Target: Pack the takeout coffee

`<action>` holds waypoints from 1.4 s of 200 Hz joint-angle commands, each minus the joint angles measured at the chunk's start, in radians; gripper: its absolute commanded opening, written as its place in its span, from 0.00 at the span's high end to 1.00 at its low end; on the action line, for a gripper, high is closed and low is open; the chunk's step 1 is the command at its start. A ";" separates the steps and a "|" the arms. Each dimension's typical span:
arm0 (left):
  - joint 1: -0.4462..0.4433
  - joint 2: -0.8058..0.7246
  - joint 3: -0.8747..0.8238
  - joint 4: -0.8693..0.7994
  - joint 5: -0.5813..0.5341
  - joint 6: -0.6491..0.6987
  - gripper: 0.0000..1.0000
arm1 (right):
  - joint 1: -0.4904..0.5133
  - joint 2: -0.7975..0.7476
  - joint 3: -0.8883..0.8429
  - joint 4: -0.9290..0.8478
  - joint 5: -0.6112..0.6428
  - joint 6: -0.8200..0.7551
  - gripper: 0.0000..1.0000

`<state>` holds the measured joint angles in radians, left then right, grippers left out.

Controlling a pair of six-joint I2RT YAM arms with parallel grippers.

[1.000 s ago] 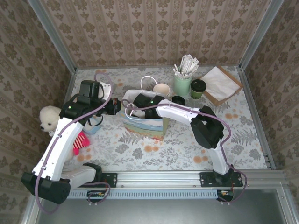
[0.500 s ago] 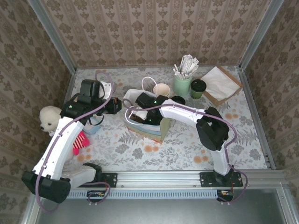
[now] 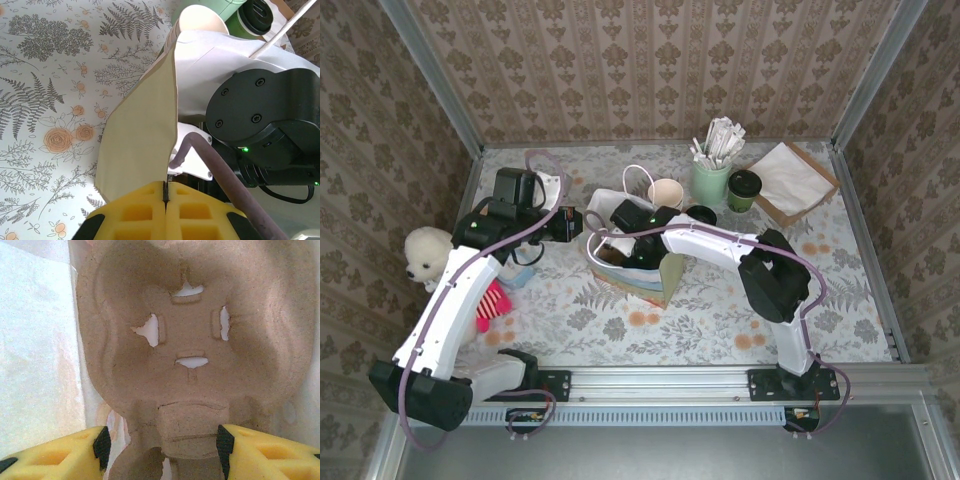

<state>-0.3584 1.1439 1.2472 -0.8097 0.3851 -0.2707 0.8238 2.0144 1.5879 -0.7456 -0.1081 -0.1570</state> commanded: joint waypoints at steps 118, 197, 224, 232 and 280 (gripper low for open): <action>0.005 0.017 -0.003 -0.004 -0.019 -0.015 1.00 | 0.028 -0.148 -0.055 0.057 0.051 -0.012 0.36; 0.006 -0.004 -0.019 -0.003 -0.035 -0.036 1.00 | 0.026 -0.328 -0.104 0.177 0.000 0.009 0.28; 0.006 -0.004 -0.016 -0.004 -0.043 -0.035 1.00 | 0.026 -0.379 -0.102 0.191 -0.003 0.001 0.27; 0.006 -0.004 -0.015 -0.003 -0.046 -0.036 1.00 | 0.027 -0.395 -0.106 0.195 0.000 -0.001 0.26; 0.008 0.001 -0.012 0.004 -0.055 -0.035 1.00 | 0.014 -0.520 -0.146 0.245 0.017 -0.006 0.00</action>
<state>-0.3584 1.1500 1.2461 -0.7918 0.3618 -0.2958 0.8425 1.5803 1.4754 -0.5549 -0.0895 -0.1589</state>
